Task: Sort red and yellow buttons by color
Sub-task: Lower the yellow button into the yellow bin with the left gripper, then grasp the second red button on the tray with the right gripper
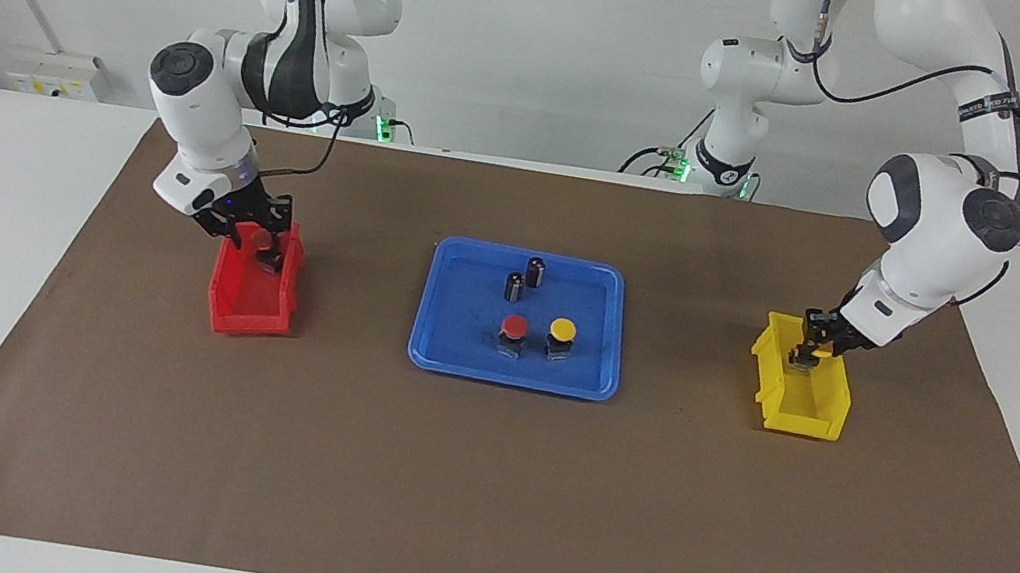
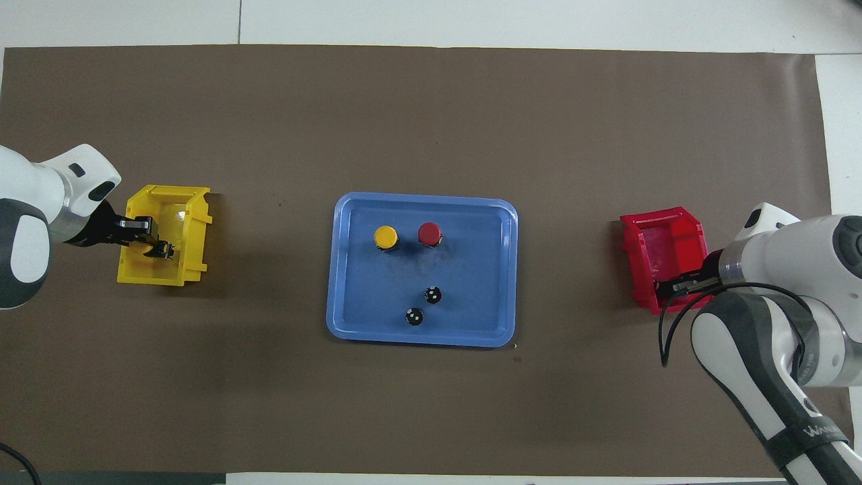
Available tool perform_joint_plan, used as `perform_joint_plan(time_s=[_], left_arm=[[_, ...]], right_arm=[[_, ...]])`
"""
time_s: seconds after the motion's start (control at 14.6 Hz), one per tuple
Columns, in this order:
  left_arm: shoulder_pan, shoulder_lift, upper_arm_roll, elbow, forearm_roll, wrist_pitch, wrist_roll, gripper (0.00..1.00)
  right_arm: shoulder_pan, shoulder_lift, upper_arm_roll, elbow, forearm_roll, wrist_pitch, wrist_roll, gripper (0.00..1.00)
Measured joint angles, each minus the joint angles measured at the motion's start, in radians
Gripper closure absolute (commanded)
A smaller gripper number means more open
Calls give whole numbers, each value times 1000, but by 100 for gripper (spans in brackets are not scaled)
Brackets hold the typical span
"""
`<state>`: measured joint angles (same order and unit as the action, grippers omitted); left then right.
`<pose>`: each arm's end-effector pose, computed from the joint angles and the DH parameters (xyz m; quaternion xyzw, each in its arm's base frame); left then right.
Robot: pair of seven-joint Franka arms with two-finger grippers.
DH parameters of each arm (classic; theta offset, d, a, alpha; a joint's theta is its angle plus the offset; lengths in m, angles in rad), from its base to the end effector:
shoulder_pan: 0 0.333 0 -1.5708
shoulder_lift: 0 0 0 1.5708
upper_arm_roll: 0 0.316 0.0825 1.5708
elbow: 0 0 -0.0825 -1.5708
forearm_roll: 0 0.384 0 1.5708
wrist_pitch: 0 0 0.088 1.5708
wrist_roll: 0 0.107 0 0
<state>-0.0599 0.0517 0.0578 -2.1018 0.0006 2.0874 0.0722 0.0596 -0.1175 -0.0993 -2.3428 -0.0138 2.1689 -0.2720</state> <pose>0.5455 -0.0013 0.3894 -0.9988 0.0373 0.0330 0.0006 0.4812 -0.0198 0.3761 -0.9923 -0.1204 0.0281 0.0046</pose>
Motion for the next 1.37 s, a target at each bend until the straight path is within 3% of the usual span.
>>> perform_joint_plan(time_s=[0.14, 0.21, 0.41, 0.69, 0.82, 0.96, 1.03, 1.1, 1.37], left_arm=[[0, -2, -1, -17, 0, 25, 1, 98], [0, -3, -1, -28, 0, 42, 1, 91], [0, -3, -2, -64, 0, 80, 9, 54], [0, -11, -2, -70, 0, 81, 17, 35], [0, -15, -5, -48, 0, 57, 17, 33], [0, -21, -10, 7, 0, -12, 18, 28], [0, -28, -11, 43, 0, -62, 18, 18], [0, -39, -12, 86, 0, -123, 18, 0], [-1, -95, -17, 295, 1, -389, 26, 0]], right_arm=[[24, 8, 4, 113, 1, -93, 16, 29], [55, 22, 5, 186, 3, -141, 50, 29], [207, 110, 12, 421, 37, -228, 239, 29], [408, 295, 20, 708, 74, -286, 563, 29], [492, 416, 21, 827, 74, -290, 686, 29], [572, 532, 20, 907, 72, -272, 795, 29], [604, 580, 20, 931, 64, -241, 835, 29], [627, 615, 19, 941, 53, -199, 862, 29], [636, 657, 10, 919, 46, -145, 876, 30]])
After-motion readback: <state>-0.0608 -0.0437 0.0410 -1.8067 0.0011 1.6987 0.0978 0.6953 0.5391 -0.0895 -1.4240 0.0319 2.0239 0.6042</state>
